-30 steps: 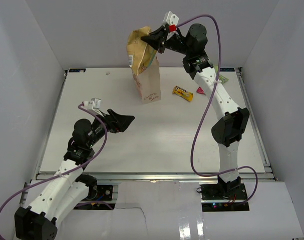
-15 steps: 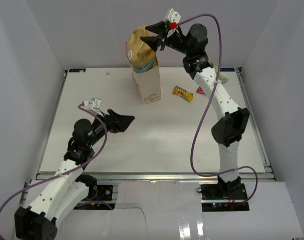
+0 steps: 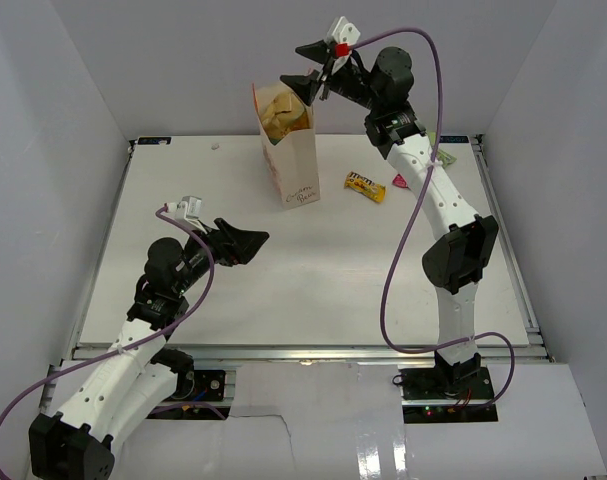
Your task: Place the snacks into the paper bag
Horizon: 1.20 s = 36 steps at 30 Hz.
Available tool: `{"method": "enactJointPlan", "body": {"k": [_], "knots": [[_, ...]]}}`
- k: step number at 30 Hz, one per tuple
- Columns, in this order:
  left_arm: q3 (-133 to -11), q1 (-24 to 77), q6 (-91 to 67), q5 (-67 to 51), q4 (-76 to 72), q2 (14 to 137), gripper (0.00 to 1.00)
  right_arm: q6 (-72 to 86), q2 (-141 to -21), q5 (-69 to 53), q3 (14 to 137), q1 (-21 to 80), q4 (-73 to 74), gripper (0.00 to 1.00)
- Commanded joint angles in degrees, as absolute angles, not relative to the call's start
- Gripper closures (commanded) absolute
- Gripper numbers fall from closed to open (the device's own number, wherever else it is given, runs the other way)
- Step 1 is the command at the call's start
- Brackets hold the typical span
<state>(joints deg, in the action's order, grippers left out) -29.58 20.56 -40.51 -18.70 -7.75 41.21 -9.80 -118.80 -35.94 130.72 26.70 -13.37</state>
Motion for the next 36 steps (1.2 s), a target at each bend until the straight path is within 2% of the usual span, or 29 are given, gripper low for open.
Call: {"method": "enactJointPlan", "body": {"k": [1,4,6,9,10,12,16,21,26,31,34,35,36], "knots": [[-29.44,20.48,-39.9,-18.9,-7.56,41.04,0.02,-12.4,-114.01,-30.43,130.53,25.67,-8.19,0.29],[-29.27,20.48,-40.08,-18.02,-5.28,40.78,0.02,-10.02,-109.35,-29.97,121.84,21.63,-0.46,0.24],[-28.66,20.48,-40.17,-17.32,-4.49,40.61,0.02,-11.15,-107.41,-30.93,113.84,19.43,8.32,0.16],[-27.78,20.48,-40.17,-15.83,-3.61,40.52,0.02,-21.94,-106.61,-30.85,107.34,16.27,23.12,0.04],[-27.77,20.48,-40.08,-15.04,-3.34,40.87,0.02,-28.24,-108.18,-29.89,106.88,15.22,27.2,0.02],[-28.04,20.48,-39.82,-15.03,-3.6,42.53,0.02,-32.59,-110.38,-28.39,106.96,13.46,36.24,0.02],[-29.61,20.48,-39.73,-16.69,-5.36,47.19,0.02,-40.51,-118.71,-24.72,109.76,12.31,41.57,0.03],[-30.67,20.48,-40.78,-19.07,-5.89,50.89,0.02,-41.57,-128.04,-19.61,118.28,13.27,39.91,0.0],[-27.78,20.48,-42.89,-18.72,-5.98,48.35,0.02,-41.49,-136.23,-13.02,124.71,15.2,36.67,0.0],[-26.19,20.48,-44.12,-17.05,-4.93,45.0,0.02,-40.25,-139.12,-10.99,125.16,15.29,33.58,0.1],[-26.54,20.48,-44.12,-16.87,-4.83,45.09,0.02,-40.17,-139.4,-12.3,124.02,15.03,33.75,0.23],[-26.72,20.48,-44.12,-17.05,-4.92,45.96,0.02,-40.08,-139.31,-12.91,123.49,14.94,33.92,0.32],[-27.24,20.48,-44.03,-17.22,-5.1,46.49,0.02,-39.9,-138.96,-13.35,122.53,14.68,34.36,0.36]]}}
